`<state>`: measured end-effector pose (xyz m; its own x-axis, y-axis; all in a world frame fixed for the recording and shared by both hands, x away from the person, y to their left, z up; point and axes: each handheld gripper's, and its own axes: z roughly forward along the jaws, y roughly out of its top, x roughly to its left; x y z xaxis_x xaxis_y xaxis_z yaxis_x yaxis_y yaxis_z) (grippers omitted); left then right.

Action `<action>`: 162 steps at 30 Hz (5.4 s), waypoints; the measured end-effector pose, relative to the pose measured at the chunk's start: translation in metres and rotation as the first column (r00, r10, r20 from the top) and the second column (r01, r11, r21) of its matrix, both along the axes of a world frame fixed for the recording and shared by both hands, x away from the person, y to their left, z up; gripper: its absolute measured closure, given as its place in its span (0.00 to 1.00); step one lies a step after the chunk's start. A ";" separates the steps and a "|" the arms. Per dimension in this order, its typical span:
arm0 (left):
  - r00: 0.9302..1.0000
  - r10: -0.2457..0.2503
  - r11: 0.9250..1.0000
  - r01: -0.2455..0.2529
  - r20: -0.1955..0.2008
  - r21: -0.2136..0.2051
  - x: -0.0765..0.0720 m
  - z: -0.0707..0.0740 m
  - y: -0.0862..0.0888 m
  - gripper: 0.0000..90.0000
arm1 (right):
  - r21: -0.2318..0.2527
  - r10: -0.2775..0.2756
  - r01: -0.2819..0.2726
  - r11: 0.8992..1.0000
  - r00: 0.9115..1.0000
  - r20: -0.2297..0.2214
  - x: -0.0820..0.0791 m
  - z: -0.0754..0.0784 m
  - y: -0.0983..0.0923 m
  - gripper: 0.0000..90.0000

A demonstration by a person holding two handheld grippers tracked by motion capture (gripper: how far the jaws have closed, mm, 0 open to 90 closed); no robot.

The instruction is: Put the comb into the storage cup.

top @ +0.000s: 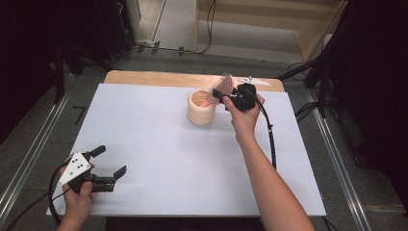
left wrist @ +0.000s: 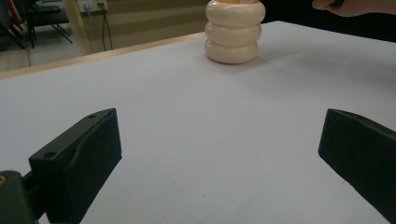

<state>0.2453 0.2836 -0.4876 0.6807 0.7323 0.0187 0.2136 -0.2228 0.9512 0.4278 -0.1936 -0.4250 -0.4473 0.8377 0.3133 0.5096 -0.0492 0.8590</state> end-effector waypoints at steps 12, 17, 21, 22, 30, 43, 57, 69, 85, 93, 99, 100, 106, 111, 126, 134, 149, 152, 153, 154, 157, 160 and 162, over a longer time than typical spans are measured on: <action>1.000 -0.001 1.000 0.001 0.006 0.002 0.000 0.000 -0.001 0.00 | -0.101 0.034 -0.032 0.994 0.999 0.021 -0.014 0.001 -0.007 0.00; 1.000 0.000 1.000 0.000 0.006 0.004 -0.001 0.000 -0.001 0.00 | -0.109 0.028 -0.023 0.994 0.999 0.046 -0.022 0.001 -0.011 0.00; 1.000 -0.001 1.000 0.001 0.007 0.004 0.000 0.000 -0.001 0.00 | -0.104 0.037 -0.032 0.994 0.998 0.054 -0.028 0.002 -0.015 0.00; 1.000 -0.001 1.000 0.001 0.007 0.004 0.000 0.000 -0.001 0.00 | -0.101 0.039 -0.033 0.994 0.997 0.059 -0.030 0.002 -0.015 0.00; 1.000 -0.001 1.000 0.001 0.007 0.003 0.000 0.000 -0.001 0.00 | -0.097 0.043 -0.036 0.995 0.996 0.072 -0.041 0.000 -0.022 0.00; 1.000 -0.001 1.000 0.001 0.006 0.004 0.000 -0.001 -0.002 0.00 | -0.119 0.060 -0.048 0.992 0.994 0.095 -0.060 -0.003 -0.033 0.00; 1.000 -0.001 1.000 0.001 0.006 0.004 -0.001 -0.001 -0.002 0.00 | -0.124 0.064 -0.050 0.991 0.992 0.109 -0.081 -0.010 -0.044 0.00; 1.000 0.002 1.000 -0.002 0.005 0.007 -0.001 -0.001 -0.002 0.00 | -0.134 0.066 -0.050 0.990 0.991 0.113 -0.096 -0.016 -0.055 0.00; 1.000 0.003 1.000 -0.003 0.006 0.006 -0.001 -0.001 -0.002 0.00 | -0.127 0.072 -0.055 0.990 0.988 0.140 -0.121 -0.026 -0.074 0.00; 1.000 0.005 1.000 -0.005 0.008 0.009 -0.001 0.000 -0.002 0.00 | -0.112 0.058 -0.042 0.993 0.989 0.137 -0.134 -0.035 -0.089 0.00; 1.000 0.004 1.000 -0.004 0.007 0.008 -0.001 -0.001 -0.002 0.00 | -0.119 0.057 -0.041 0.992 0.990 0.132 -0.146 -0.042 -0.099 0.00; 1.000 0.003 1.000 -0.004 0.007 0.009 -0.001 0.000 -0.002 0.00 | -0.119 0.058 -0.041 0.992 0.989 0.137 -0.147 -0.043 -0.100 0.00; 1.000 0.004 1.000 -0.004 0.007 0.010 -0.001 -0.001 -0.002 0.00 | -0.119 0.048 -0.031 0.992 0.989 0.140 -0.157 -0.050 -0.110 0.00; 1.000 0.003 1.000 -0.003 0.008 0.011 -0.001 -0.001 -0.002 0.00 | -0.107 0.031 -0.016 0.994 0.990 0.140 -0.165 -0.056 -0.120 0.00; 1.000 0.002 1.000 -0.002 0.009 0.011 -0.001 0.000 -0.002 0.00 | -0.105 -0.007 0.021 0.994 0.991 0.133 -0.187 -0.069 -0.140 0.00; 1.000 -0.001 1.000 0.001 0.011 0.012 -0.001 0.000 -0.002 0.00 | -0.121 -0.029 0.046 0.992 0.991 0.133 -0.198 -0.075 -0.149 0.00; 1.000 -0.004 1.000 0.004 0.009 0.011 -0.001 0.000 -0.002 0.00 | -0.129 -0.059 0.077 0.989 0.989 0.137 -0.214 -0.080 -0.166 0.00; 1.000 -0.003 1.000 0.003 0.009 0.010 -0.001 0.000 -0.002 0.00 | -0.132 -0.062 0.081 0.988 0.988 0.140 -0.216 -0.082 -0.169 0.00; 1.000 -0.003 1.000 0.003 0.009 0.010 -0.001 0.000 -0.002 0.00 | -0.141 -0.064 0.084 0.986 0.988 0.139 -0.216 -0.083 -0.170 0.00; 1.000 -0.003 1.000 0.003 0.009 0.008 -0.001 -0.001 -0.002 0.00 | -0.151 -0.070 0.092 0.984 0.987 0.143 -0.217 -0.084 -0.170 0.00; 1.000 -0.010 1.000 0.010 0.008 0.007 0.000 -0.001 -0.002 0.00 | -0.154 -0.086 0.112 0.982 0.983 0.164 -0.217 -0.087 -0.172 0.00; 1.000 -0.009 1.000 0.009 0.007 0.010 0.000 -0.001 -0.002 0.00 | -0.158 -0.075 0.101 0.982 0.984 0.163 -0.216 -0.089 -0.171 0.00; 1.000 -0.010 1.000 0.010 0.008 0.009 0.000 -0.001 -0.002 0.00 | -0.171 -0.067 0.095 0.981 0.984 0.165 -0.216 -0.090 -0.169 0.00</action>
<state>0.2456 0.2815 -0.4883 0.6875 0.7255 0.0302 0.2042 -0.2330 0.9508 0.2118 -0.3626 -0.5148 -0.4076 0.9089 0.0878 0.3680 0.0755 0.9268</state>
